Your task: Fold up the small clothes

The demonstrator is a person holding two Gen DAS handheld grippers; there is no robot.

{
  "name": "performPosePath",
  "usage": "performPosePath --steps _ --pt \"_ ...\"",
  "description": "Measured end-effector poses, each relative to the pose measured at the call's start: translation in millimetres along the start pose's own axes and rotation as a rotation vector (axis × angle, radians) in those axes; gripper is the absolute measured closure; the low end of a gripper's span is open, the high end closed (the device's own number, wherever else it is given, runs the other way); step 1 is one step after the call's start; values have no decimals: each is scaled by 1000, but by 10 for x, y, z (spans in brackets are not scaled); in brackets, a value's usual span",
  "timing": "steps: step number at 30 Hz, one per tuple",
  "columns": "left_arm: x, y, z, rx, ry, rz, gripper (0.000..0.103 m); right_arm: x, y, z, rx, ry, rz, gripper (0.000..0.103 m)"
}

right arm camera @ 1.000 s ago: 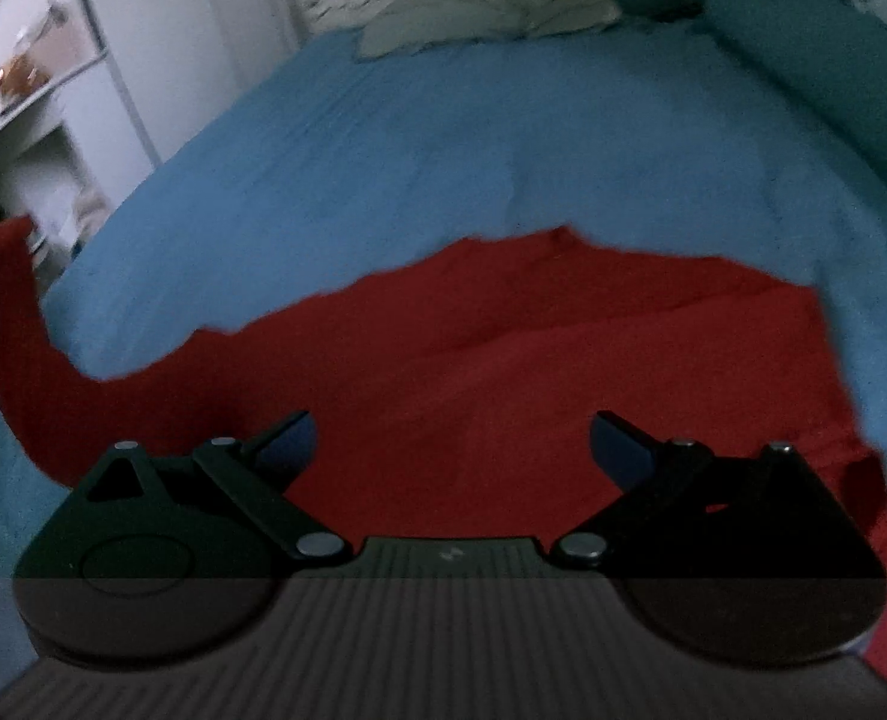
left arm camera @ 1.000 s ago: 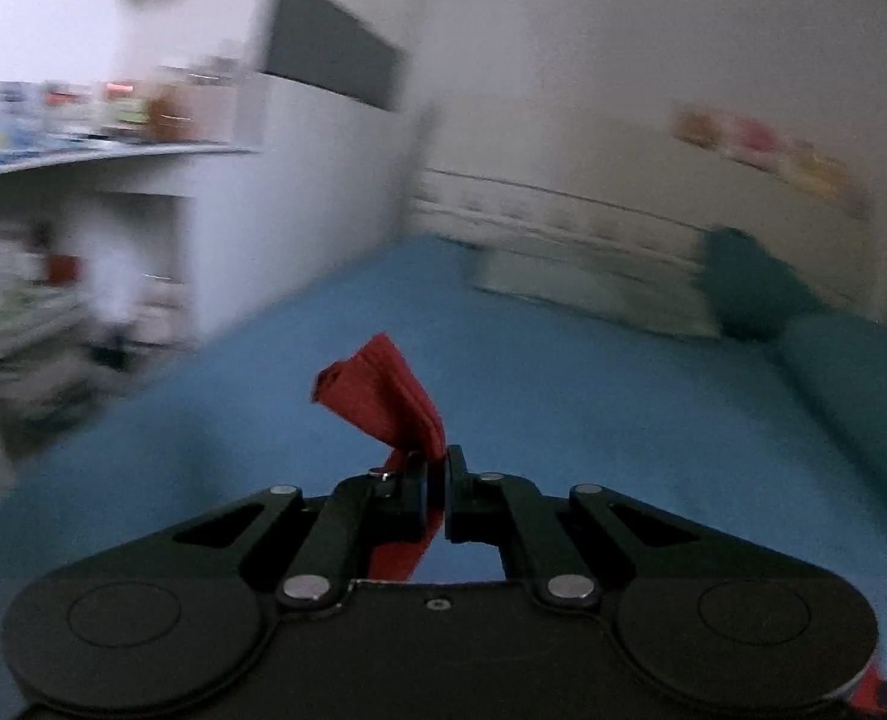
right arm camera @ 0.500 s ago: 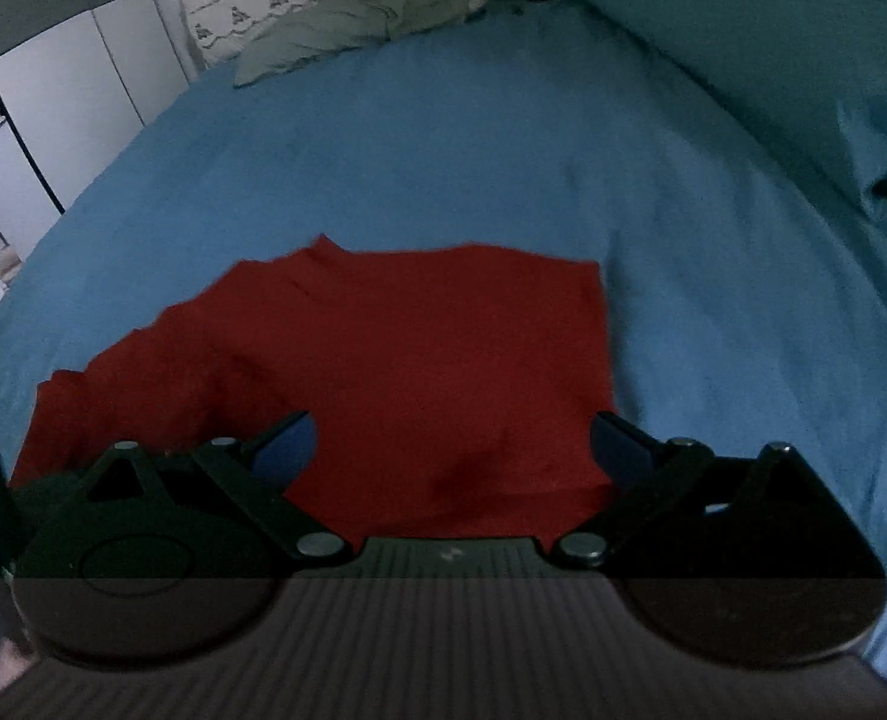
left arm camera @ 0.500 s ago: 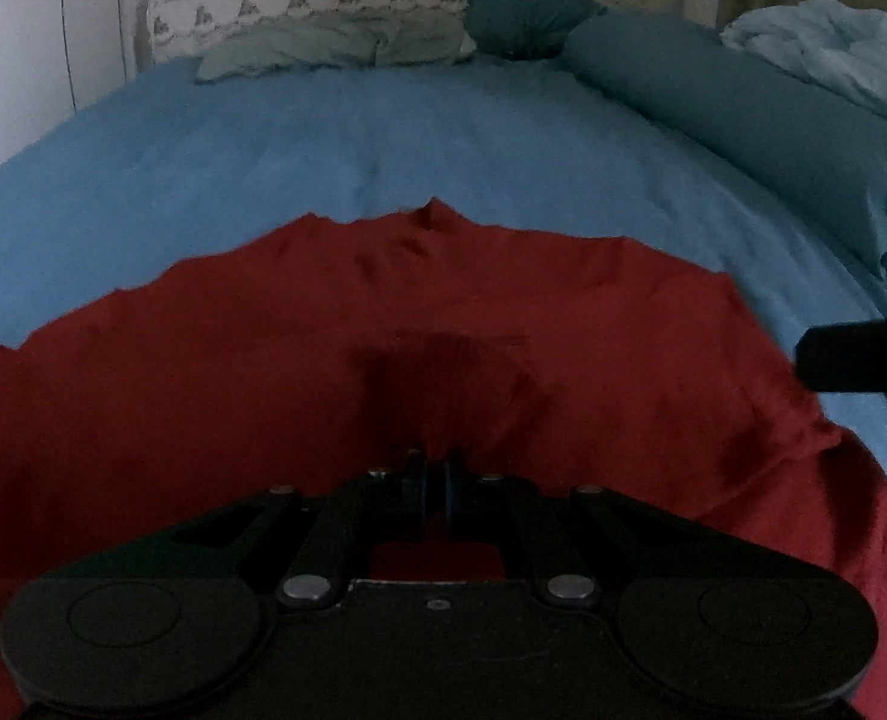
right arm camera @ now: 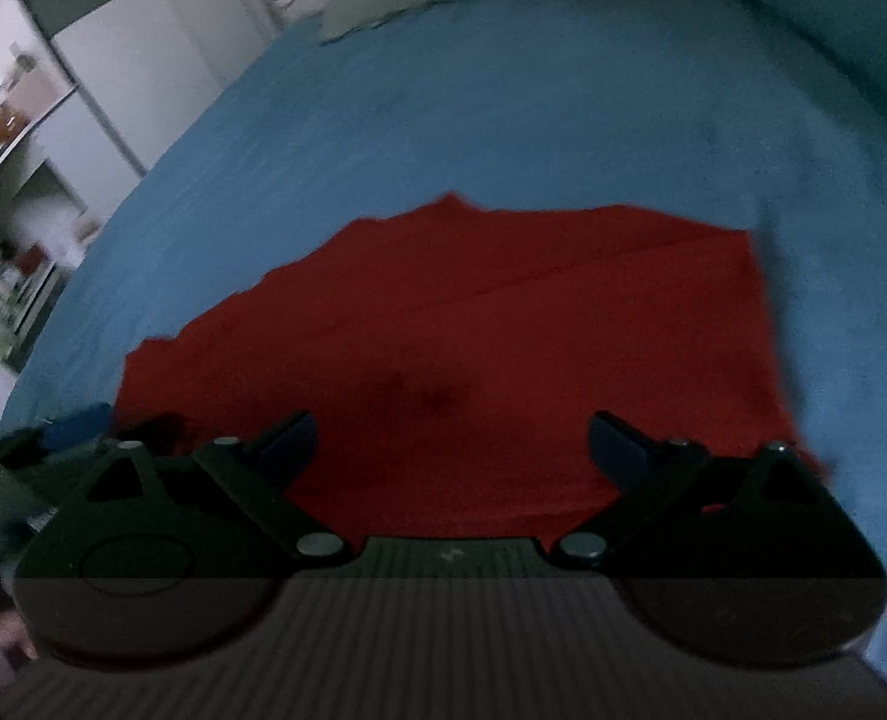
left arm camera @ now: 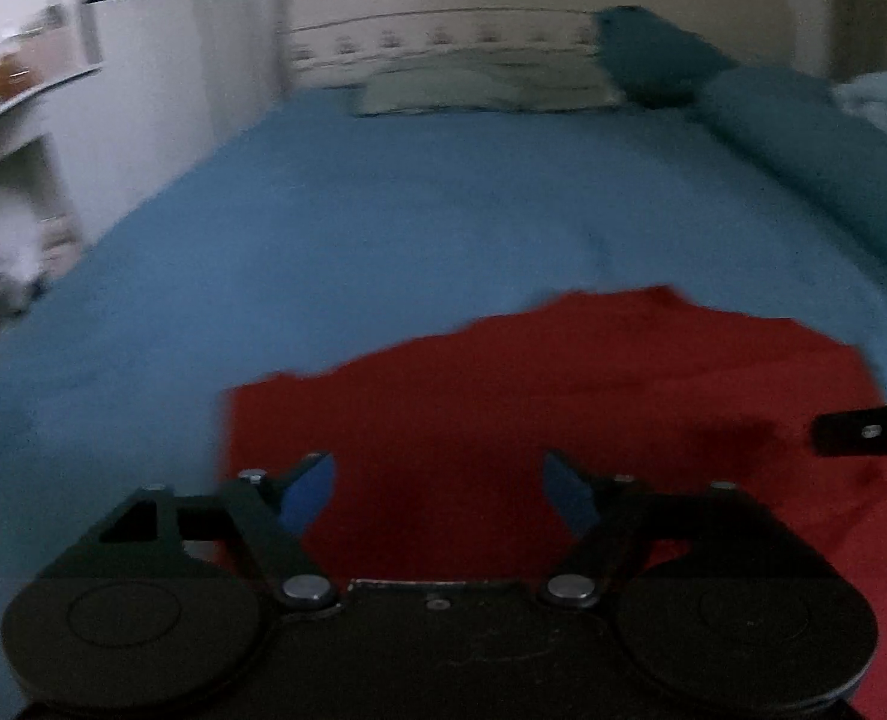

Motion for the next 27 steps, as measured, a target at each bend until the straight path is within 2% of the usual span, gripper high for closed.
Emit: performPosePath --steps 2,3,4,5,10,12,14,15,17,20,24,27 --pt "-272 24 -65 -9 6 78 11 -118 98 -8 12 -16 -19 2" --pt "-394 55 -108 -19 10 113 11 -165 172 -9 11 -21 -38 5" --pt "-532 109 -139 -34 7 140 11 -198 245 -18 5 -22 -58 14" --pt "-633 162 -181 -47 -5 155 12 -222 319 -23 -3 -18 -70 20" --pt "-931 295 -385 -96 -84 161 12 -281 605 -62 -15 -10 -117 33" --pt "-934 341 -416 -105 -96 153 12 -319 664 -75 -10 -54 -159 44" --pt "-902 351 -414 -105 -93 137 12 -397 694 -74 -6 -103 -208 74" --pt "-870 375 -419 -105 -87 133 12 -416 675 -55 -3 -106 -203 80" --pt "-825 385 -408 -107 -80 109 12 -440 583 72 9 -111 -193 82" --pt "-747 388 -397 -104 -53 68 12 -427 323 356 75 -121 -174 82" --pt "-593 384 -395 -107 -9 11 12 -199 -82 680 162 -124 -258 82" --pt "-502 446 -414 -113 15 -10 12 156 -194 652 138 -76 -323 82"
Point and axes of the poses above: each gripper's, at about its wrist camera, not at the fingertips, and y roughly the way its jaws point, x to its right, z to its top, the point moved 1 cm from there along y, roughly the way its jaws point, and after that the axes turned 3 degrees about -y, right-handed, at the moved point
